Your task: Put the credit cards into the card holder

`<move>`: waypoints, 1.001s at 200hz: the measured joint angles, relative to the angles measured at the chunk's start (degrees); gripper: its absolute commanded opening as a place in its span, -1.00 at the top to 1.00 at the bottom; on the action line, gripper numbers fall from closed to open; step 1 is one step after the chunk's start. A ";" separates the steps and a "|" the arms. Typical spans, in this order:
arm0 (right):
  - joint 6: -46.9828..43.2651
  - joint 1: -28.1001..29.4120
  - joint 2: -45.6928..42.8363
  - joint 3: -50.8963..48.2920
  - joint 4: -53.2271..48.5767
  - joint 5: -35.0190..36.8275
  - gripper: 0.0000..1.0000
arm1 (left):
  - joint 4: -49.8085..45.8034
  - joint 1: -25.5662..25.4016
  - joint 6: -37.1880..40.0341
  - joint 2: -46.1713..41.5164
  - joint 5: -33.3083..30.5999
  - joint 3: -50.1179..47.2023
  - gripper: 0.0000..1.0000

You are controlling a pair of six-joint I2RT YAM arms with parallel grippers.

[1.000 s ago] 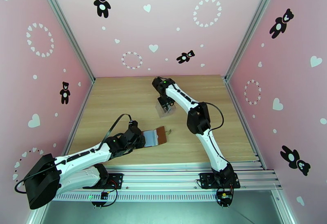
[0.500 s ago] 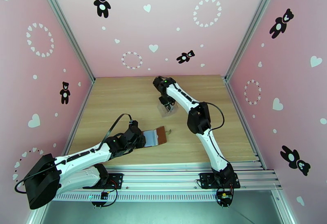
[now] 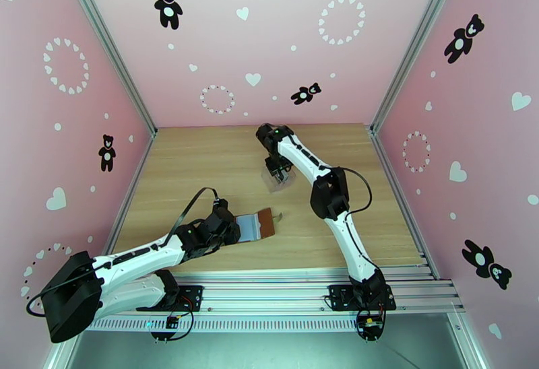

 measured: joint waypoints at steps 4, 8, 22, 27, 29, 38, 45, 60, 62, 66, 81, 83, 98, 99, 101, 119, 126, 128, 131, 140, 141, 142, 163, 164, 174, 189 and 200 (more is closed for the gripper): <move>-0.02 -0.13 0.00 0.00 0.00 -0.31 -0.26 | 0.00 0.00 0.00 0.00 0.00 0.00 0.38; 0.00 -0.24 0.00 0.00 0.00 -0.68 -0.26 | 0.00 0.00 0.00 0.00 0.00 0.00 0.38; 0.04 -0.59 0.00 0.00 -0.02 -2.32 -0.26 | 0.00 0.00 0.00 0.00 0.00 0.00 0.38; 0.02 -0.63 0.00 0.00 0.00 -2.97 -0.26 | 0.00 0.00 0.00 0.00 0.00 0.00 0.38; 0.04 -0.63 0.00 0.00 -0.02 -3.30 -0.26 | 0.00 0.00 0.00 0.00 0.00 0.00 0.38; 0.09 -0.76 0.02 0.00 -0.02 -4.61 -0.26 | 0.00 0.00 0.00 0.00 0.00 0.00 0.38; 0.20 -0.90 0.02 0.00 -0.02 -5.77 -0.26 | 0.00 0.00 0.00 0.00 0.00 0.00 0.38; 0.55 -0.98 0.00 -0.02 0.07 -8.11 -0.26 | 0.00 0.00 0.00 0.00 0.00 0.00 0.38; 0.61 -0.98 0.00 -0.02 0.09 -8.35 -0.26 | 0.00 0.00 0.00 0.00 0.00 0.00 0.38; 0.72 -0.96 0.02 -0.04 0.15 -8.76 -0.26 | 0.00 0.00 0.00 0.00 0.00 0.00 0.38; 1.16 -0.70 0.02 -0.07 0.22 -10.05 -0.26 | 0.00 0.00 0.00 0.00 0.00 0.00 0.38; 1.18 -0.70 0.02 -0.07 0.22 -10.19 -0.26 | 0.00 0.00 0.00 0.00 0.00 0.00 0.38; 1.51 -0.26 0.02 -0.07 0.33 -11.34 -0.26 | 0.00 0.00 0.00 -0.04 0.00 0.00 0.38; 1.53 -0.22 0.02 -0.07 0.37 -11.39 -0.26 | 0.00 0.00 0.00 -0.04 0.00 0.00 0.38; 1.64 -0.11 0.02 -0.07 0.37 -11.56 -0.26 | 0.00 0.00 0.00 -0.04 0.00 0.00 0.38; 2.03 0.74 0.00 -0.07 0.55 -12.68 -0.26 | 0.00 0.00 0.00 -0.04 0.00 0.00 0.38; 2.29 1.11 0.02 -0.07 0.72 -13.20 -0.26 | 0.00 0.00 0.00 -0.04 0.00 0.00 0.38; 2.40 1.25 0.02 -0.07 0.81 -13.44 -0.25 | 0.00 0.00 0.00 -0.04 0.00 0.00 0.38; 2.43 1.36 0.02 -0.07 0.90 -13.73 -0.25 | 0.00 0.00 0.00 -0.04 0.00 0.00 0.38; 2.82 1.73 0.00 -0.07 1.20 -14.53 -0.25 | 0.00 0.00 0.00 -0.04 0.00 0.00 0.38; 2.82 1.79 0.00 -0.07 1.22 -14.64 -0.25 | 0.00 0.00 -0.02 -0.04 0.00 0.00 0.38; 2.86 1.81 0.02 -0.07 1.27 -14.73 -0.25 | 0.00 0.00 0.00 -0.04 0.00 0.00 0.38; 3.67 2.38 0.02 -0.07 1.75 -16.31 -0.25 | 0.00 0.00 0.00 -0.04 0.00 0.00 0.38; 3.74 2.38 0.02 -0.07 1.77 -16.39 -0.25 | 0.00 0.00 0.00 -0.04 0.00 0.00 0.38; 4.11 2.45 0.00 -0.07 1.95 -17.44 -0.25 | 0.00 0.00 0.00 -0.04 0.00 0.00 0.38; 4.70 2.47 0.02 -0.07 2.27 -19.37 -0.25 | 0.00 0.00 0.00 -0.04 0.00 0.00 0.38; 4.83 2.54 0.00 -0.07 2.56 -20.57 -0.25 | 0.00 0.00 0.00 -0.04 0.00 0.00 0.37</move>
